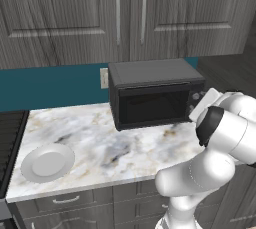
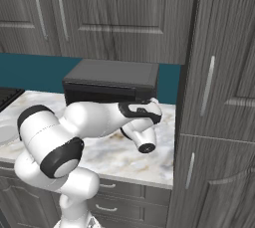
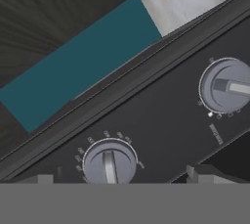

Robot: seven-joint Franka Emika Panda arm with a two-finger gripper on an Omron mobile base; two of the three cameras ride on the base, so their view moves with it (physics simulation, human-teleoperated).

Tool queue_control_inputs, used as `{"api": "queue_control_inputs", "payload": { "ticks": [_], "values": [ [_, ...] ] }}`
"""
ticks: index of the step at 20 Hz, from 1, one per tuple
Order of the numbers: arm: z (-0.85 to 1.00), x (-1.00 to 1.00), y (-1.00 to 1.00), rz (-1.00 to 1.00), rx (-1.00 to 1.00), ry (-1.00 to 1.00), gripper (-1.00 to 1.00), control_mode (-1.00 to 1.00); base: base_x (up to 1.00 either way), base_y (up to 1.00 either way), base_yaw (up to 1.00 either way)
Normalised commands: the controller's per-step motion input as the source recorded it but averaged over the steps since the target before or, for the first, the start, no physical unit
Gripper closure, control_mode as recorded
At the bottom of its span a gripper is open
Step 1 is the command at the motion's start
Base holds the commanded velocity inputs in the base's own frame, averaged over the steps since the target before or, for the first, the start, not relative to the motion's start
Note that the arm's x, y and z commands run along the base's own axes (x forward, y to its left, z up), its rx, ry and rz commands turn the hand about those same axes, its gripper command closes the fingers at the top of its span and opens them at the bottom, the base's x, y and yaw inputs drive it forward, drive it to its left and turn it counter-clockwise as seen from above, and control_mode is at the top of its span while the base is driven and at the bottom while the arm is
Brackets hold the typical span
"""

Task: Pull the toaster oven rack outwards. Pick up the baguette from the plate and place it on the toaster oven rack. Close the toaster oven door fully and set the temperature to the lowest setting.

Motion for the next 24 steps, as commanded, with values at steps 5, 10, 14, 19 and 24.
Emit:
{"api": "queue_control_inputs", "payload": {
  "ticks": [5,10,14,19,24],
  "values": [
    [0.0,0.0,-0.01,0.0,0.0,0.0,-1.0,-1.0,0.0,0.0,0.0],
    [0.0,0.0,0.0,0.0,0.0,0.0,-1.0,-1.0,0.0,0.0,0.0],
    [0.0,0.0,0.0,0.0,0.0,0.0,-1.0,-1.0,0.0,0.0,0.0],
    [0.0,0.0,0.0,0.0,0.0,0.0,-1.0,-1.0,0.0,0.0,0.0],
    [0.0,0.0,0.0,0.0,0.0,0.0,-1.0,-1.0,0.0,0.0,0.0]
  ]
}}
